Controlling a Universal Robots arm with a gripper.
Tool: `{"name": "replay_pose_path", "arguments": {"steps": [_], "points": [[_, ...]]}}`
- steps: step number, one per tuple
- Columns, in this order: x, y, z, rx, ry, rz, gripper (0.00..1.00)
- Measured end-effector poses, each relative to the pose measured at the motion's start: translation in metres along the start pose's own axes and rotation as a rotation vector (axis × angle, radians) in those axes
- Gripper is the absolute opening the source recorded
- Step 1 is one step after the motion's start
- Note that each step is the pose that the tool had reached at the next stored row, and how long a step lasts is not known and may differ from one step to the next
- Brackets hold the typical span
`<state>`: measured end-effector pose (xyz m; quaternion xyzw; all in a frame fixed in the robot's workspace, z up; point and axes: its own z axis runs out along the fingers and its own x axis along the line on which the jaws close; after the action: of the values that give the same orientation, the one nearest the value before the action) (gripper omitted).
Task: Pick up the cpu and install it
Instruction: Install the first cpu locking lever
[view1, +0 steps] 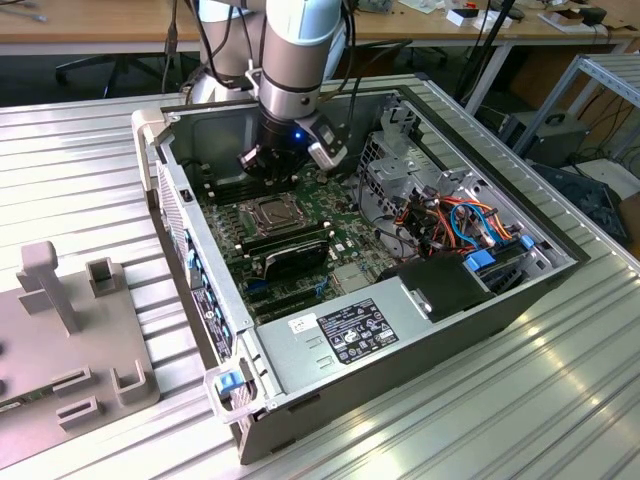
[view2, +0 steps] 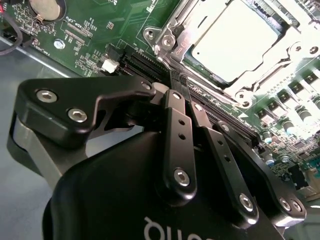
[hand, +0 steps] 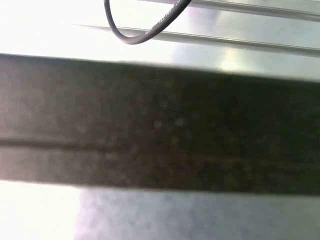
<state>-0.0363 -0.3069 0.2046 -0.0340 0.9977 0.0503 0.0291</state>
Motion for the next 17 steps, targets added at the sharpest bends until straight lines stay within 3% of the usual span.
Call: {"name": "replay_pose_path", "arguments": {"steps": [4,6,10,17], "points": [[-0.0001,0.0001,-0.0025,0.0050,0.0004,0.000,0.11],[-0.0001,0.0000,-0.0031,0.0113,0.0012,-0.001,0.11],[-0.0003,-0.0002,-0.0060,0.0308,0.0031,-0.002,0.11],[0.0011,-0.0048,-0.0079,0.0566,0.0048,-0.003,0.11]]}}
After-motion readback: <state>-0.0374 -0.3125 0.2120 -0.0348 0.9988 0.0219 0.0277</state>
